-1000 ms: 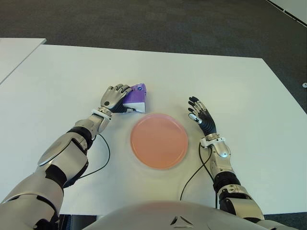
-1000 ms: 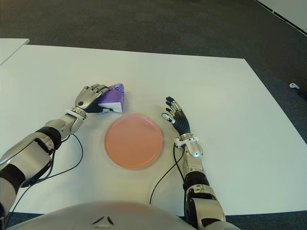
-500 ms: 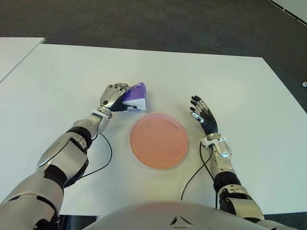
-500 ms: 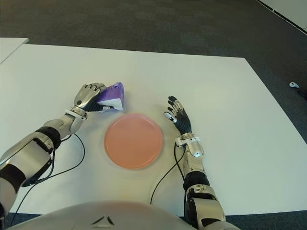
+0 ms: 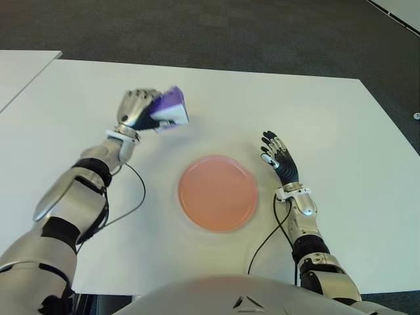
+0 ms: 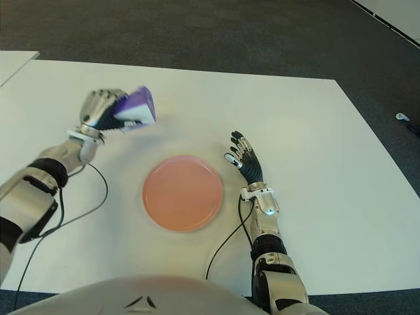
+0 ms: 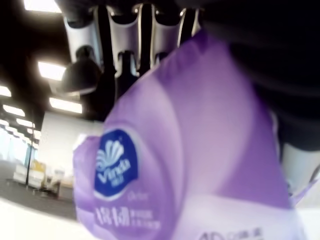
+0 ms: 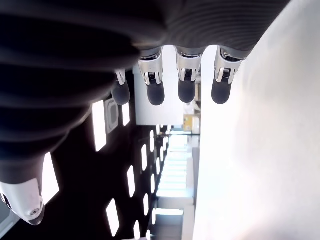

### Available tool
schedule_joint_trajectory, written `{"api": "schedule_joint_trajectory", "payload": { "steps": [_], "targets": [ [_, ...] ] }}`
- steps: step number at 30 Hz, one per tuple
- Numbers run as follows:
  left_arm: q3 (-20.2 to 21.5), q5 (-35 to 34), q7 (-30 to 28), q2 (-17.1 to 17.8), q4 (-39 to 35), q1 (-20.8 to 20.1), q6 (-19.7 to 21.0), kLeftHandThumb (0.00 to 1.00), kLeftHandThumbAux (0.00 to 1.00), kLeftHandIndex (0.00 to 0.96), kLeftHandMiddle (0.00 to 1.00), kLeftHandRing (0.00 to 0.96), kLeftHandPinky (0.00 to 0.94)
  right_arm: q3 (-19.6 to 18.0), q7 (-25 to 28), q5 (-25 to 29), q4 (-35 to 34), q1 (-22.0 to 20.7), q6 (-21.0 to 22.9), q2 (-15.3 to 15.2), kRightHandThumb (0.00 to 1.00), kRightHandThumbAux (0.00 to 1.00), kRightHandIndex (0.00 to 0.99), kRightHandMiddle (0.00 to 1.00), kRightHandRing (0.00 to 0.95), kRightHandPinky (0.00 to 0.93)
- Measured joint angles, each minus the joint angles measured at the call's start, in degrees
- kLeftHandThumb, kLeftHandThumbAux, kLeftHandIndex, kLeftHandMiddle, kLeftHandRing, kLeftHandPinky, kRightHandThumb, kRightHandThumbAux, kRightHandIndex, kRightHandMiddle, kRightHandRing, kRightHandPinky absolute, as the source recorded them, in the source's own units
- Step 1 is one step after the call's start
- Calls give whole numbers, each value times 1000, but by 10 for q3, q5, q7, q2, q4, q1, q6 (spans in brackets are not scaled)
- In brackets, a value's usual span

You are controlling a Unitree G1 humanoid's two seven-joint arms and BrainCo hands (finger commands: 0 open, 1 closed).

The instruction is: Put the tissue paper into the plate.

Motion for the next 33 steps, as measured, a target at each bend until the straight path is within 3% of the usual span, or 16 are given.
{"api": "schedule_joint_trajectory", "payload": {
  "steps": [8, 15, 24, 33],
  "targets": [
    [71, -45, 1, 27, -127, -8, -52, 741, 697, 443, 853, 844, 852, 0, 0, -2, 6, -2, -7, -1, 0, 571, 0, 0, 0, 0],
    [106, -49, -25, 32, -309, 56, -57, 742, 697, 443, 859, 852, 857, 0, 9, -5, 19, -9, -19, -6, 0, 577, 0, 0, 0, 0],
    [100, -26, -131, 31, -490, 175, -73, 744, 697, 444, 866, 861, 860, 0, 16, -4, 30, -12, -27, -9, 0, 568, 0, 0, 0, 0],
    [78, -29, -250, 40, -553, 211, -156, 748, 697, 443, 853, 853, 847, 0, 16, -4, 36, -14, -30, -10, 0, 557, 0, 0, 0, 0]
  ]
}}
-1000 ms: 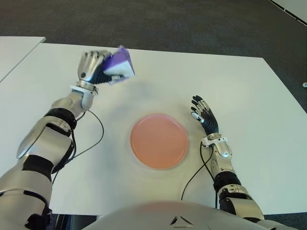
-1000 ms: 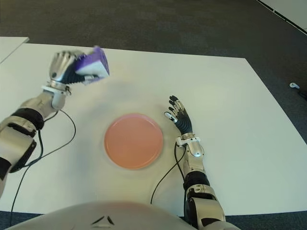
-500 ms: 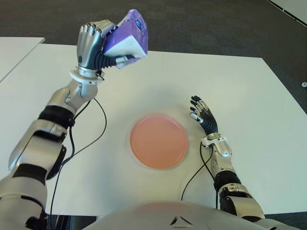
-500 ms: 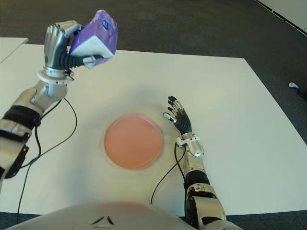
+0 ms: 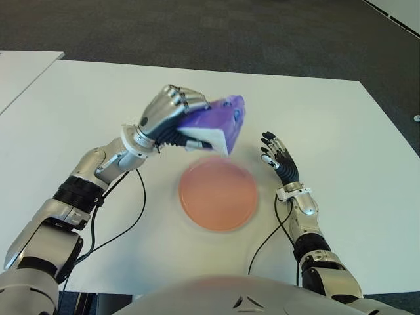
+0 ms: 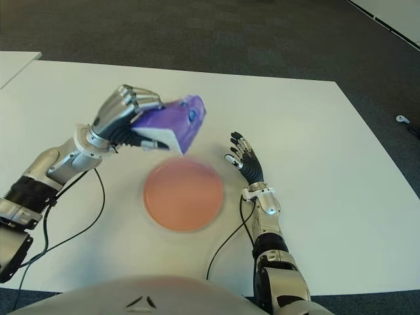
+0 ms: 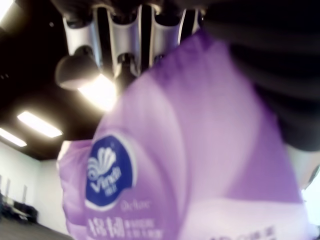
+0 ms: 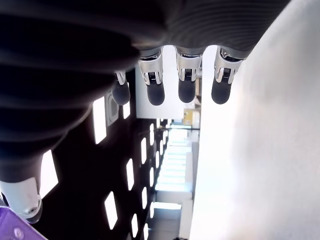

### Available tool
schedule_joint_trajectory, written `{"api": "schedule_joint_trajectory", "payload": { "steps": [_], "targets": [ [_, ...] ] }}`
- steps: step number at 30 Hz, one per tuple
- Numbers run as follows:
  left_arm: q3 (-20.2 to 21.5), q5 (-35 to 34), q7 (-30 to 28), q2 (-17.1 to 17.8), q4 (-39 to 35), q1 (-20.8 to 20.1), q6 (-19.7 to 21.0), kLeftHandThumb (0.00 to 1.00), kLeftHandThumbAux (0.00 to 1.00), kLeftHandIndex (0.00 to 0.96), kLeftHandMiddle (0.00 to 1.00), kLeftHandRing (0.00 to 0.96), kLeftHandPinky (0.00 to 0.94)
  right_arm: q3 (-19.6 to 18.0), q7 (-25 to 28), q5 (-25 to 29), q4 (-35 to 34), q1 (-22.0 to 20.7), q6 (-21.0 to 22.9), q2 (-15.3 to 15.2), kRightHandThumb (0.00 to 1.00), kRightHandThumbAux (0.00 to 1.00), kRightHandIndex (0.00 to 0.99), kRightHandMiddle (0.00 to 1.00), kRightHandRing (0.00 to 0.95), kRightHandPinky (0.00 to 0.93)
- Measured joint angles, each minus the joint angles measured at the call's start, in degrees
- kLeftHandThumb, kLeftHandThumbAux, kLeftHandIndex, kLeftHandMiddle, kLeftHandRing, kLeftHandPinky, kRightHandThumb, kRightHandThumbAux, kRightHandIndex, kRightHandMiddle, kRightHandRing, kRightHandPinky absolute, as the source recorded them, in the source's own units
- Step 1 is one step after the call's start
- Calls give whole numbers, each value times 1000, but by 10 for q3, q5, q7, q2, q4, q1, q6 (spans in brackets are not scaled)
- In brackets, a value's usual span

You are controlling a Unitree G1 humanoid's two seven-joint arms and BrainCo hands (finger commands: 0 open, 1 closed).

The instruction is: Put the tissue paper into the plate.

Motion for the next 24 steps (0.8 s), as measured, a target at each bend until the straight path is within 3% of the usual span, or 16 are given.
{"api": "schedule_joint_trajectory", "payload": {
  "steps": [12, 24],
  "targets": [
    [-24, 32, -67, -15, -14, 66, -49, 748, 698, 443, 845, 849, 824, 1, -5, -3, 4, -2, -2, 0, 0, 543, 0, 0, 0, 0],
    [-44, 143, -80, -23, -19, 100, -7, 747, 699, 442, 836, 841, 812, 1, -13, -4, 5, -4, -3, 1, 0, 546, 0, 0, 0, 0]
  ]
}}
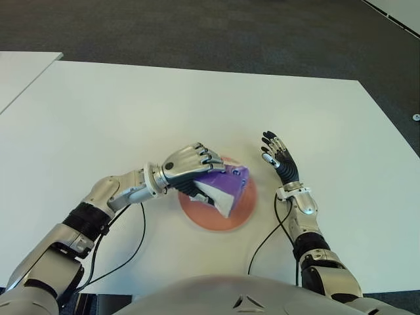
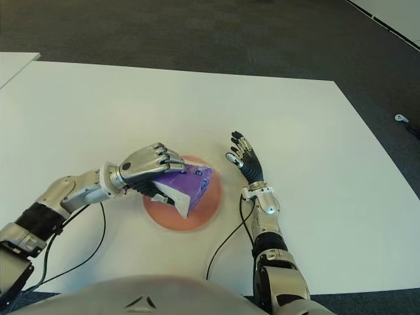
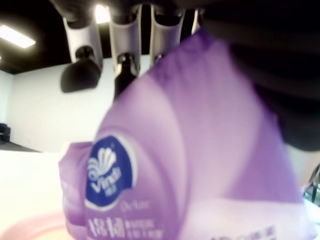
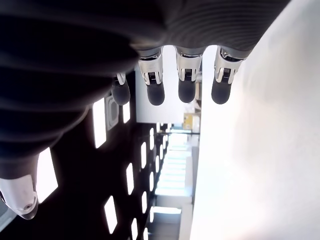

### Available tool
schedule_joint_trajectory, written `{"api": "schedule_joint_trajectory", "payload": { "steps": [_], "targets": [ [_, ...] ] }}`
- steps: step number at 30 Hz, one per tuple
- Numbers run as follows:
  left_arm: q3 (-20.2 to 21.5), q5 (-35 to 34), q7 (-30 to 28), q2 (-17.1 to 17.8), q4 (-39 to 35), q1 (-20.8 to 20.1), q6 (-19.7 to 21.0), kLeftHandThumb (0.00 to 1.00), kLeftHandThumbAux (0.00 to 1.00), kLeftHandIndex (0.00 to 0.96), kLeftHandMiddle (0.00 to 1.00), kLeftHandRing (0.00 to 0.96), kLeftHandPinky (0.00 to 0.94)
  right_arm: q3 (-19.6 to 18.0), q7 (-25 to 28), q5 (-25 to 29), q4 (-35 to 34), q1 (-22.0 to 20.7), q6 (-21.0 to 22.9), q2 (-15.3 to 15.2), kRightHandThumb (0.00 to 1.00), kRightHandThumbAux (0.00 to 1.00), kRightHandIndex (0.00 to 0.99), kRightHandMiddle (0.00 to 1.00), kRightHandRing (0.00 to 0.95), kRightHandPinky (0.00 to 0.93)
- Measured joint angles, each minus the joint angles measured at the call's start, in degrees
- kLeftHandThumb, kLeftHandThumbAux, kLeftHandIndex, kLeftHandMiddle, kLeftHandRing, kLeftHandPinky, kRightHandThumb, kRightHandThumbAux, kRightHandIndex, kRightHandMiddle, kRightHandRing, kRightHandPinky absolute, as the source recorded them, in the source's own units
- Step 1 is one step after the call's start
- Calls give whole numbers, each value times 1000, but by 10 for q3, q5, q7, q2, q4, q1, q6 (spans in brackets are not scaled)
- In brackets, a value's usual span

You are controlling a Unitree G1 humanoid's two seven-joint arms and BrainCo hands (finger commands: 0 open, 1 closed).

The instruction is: Put the tissue paper into the plate.

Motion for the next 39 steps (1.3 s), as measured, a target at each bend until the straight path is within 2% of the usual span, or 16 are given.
{"api": "schedule_joint_trajectory", "payload": {
  "steps": [4, 18, 22, 23, 24, 25, 26, 28, 29, 32, 35, 39],
  "targets": [
    [0, 32, 1, 6, -4, 0, 16, 748, 698, 443, 836, 842, 815, 0, 0, 0, 1, 0, 0, 0, 0, 555, 0, 0, 0, 0],
    [2, 58, 2, 25, -35, -17, 30, 747, 699, 442, 838, 845, 823, 0, 0, 0, 4, -1, -1, 0, 0, 563, 0, 0, 0, 0],
    [0, 64, 5, 25, -40, -17, 32, 743, 698, 443, 807, 809, 757, 0, 0, 0, 6, -2, -2, 0, 0, 561, 0, 0, 0, 0],
    [0, 64, 8, 24, -40, -16, 32, 723, 702, 432, 606, 592, 571, 0, 0, 0, 6, -2, -2, 0, 0, 556, 0, 0, 0, 0],
    [-1, 66, 12, 24, -40, -15, 33, 715, 704, 428, 535, 514, 503, 0, 0, 0, 6, -2, -2, 0, 0, 555, 0, 0, 0, 0],
    [-2, 70, 16, 24, -39, -15, 35, 530, 653, 325, 368, 329, 322, 0, 0, 0, 7, -2, -2, 0, 0, 552, 0, 0, 0, 0],
    [-3, 73, 16, 24, -39, -15, 38, 407, 621, 258, 260, 210, 206, -1, 0, 0, 7, -3, -2, 0, 0, 549, 0, 0, 0, 0],
    [-5, 80, 12, 25, -40, -15, 46, 258, 542, 138, 134, 107, 105, -1, 0, 0, 7, -3, -2, 0, 0, 547, 0, 0, 0, 0],
    [-5, 81, 2, 27, -42, -16, 50, 182, 487, 88, 86, 68, 67, -1, 0, 0, 7, -3, -2, 0, 0, 550, 0, 0, 0, 0],
    [-7, 84, -44, 37, -65, -16, 64, 89, 383, 28, 28, 22, 21, -1, 0, 0, 7, -3, -2, 0, 0, 562, 0, 0, 0, 0],
    [-5, 73, -104, 50, -100, -14, 79, 70, 309, 9, 9, 7, 7, -1, 1, 0, 7, -3, -2, 0, 0, 574, 0, 0, 0, 0],
    [4, 44, -173, 67, -152, -1, 97, 77, 263, 1, 1, 1, 1, 0, 1, -1, 7, -3, -2, 0, 0, 584, 0, 0, 0, 0]
  ]
}}
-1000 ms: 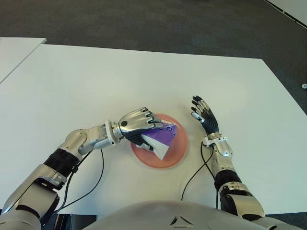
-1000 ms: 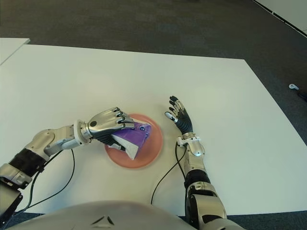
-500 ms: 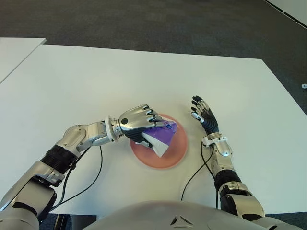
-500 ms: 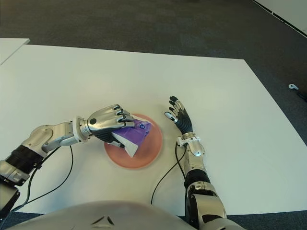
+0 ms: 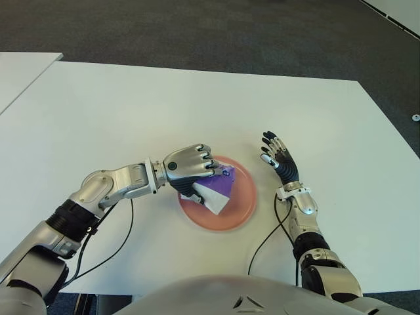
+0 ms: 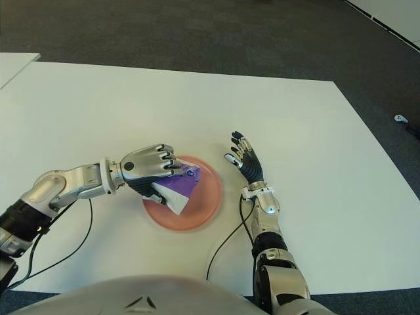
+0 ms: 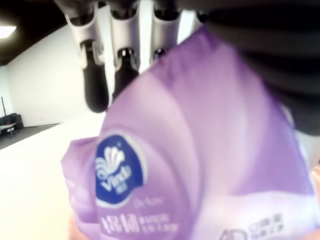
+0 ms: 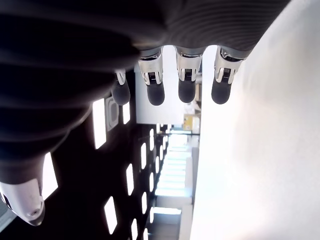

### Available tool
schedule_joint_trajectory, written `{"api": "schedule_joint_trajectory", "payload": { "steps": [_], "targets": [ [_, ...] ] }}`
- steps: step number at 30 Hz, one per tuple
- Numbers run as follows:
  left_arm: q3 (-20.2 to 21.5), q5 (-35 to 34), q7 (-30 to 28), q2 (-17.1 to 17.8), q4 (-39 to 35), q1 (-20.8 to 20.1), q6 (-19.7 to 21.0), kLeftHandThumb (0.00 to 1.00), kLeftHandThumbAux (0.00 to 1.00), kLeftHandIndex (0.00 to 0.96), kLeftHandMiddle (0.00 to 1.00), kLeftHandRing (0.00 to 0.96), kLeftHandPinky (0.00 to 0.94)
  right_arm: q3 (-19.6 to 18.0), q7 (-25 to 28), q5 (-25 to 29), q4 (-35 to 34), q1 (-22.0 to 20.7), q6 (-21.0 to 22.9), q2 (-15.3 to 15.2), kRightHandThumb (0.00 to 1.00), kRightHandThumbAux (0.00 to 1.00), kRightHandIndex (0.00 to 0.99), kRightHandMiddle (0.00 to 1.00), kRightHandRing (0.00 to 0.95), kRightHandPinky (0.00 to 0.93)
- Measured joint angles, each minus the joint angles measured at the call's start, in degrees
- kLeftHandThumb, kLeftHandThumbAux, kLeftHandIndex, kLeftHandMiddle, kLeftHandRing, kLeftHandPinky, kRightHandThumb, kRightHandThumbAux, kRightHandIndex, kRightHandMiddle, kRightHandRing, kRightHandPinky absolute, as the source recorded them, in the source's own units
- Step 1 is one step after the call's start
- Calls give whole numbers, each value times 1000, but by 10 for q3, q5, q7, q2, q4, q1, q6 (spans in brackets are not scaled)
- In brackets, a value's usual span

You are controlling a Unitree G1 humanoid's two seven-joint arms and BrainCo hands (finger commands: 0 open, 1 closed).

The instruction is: Put the tissue paper into the plate.

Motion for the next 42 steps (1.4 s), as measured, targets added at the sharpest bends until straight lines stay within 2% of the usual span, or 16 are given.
{"api": "schedule_joint_trajectory", "payload": {
  "steps": [5, 14, 19, 27, 34, 37, 40, 42],
  "targets": [
    [5, -20, -58, 11, -38, 13, 17, 105, 247, 0, 0, 0, 0, 0, 1, 0, 1, 0, 0, 0, 0, 599, 0, 0, 0, 0],
    [11, -45, -109, 18, -55, 25, 25, 163, 200, 0, 0, 0, 0, 0, 5, 0, 2, 0, 0, 0, 0, 610, 0, 0, 0, 0],
    [18, -70, -141, 23, -64, 25, 26, 159, 180, 0, 0, 0, 0, 0, 4, -1, 3, -1, 0, 0, 0, 612, 0, 0, 0, 0],
    [20, -119, -199, 25, -64, 24, 28, 126, 200, 0, 0, 0, 0, 3, 3, -1, 2, -1, 3, -1, 0, 632, 0, 0, 0, 0],
    [30, -146, -213, 26, -69, 29, 28, 132, 205, 0, 0, 0, 0, 7, 2, -1, 1, -1, 1, -2, 0, 643, 0, 0, 0, 0],
    [44, -168, -212, 32, -64, 32, 19, 205, 202, 0, 0, 0, 0, 9, 0, -1, 1, -1, 1, -3, 0, 649, 0, 0, 0, 0],
    [63, -215, -210, 32, -47, 31, 6, 238, 209, 0, 0, 0, 0, 10, 1, -1, 1, -1, 1, -3, 0, 654, 0, 0, 0, 0],
    [77, -260, -209, 28, -33, 31, 5, 221, 232, 0, 0, 0, 0, 10, 1, -1, 1, -1, 1, -3, 0, 654, 0, 0, 0, 0]
  ]
}}
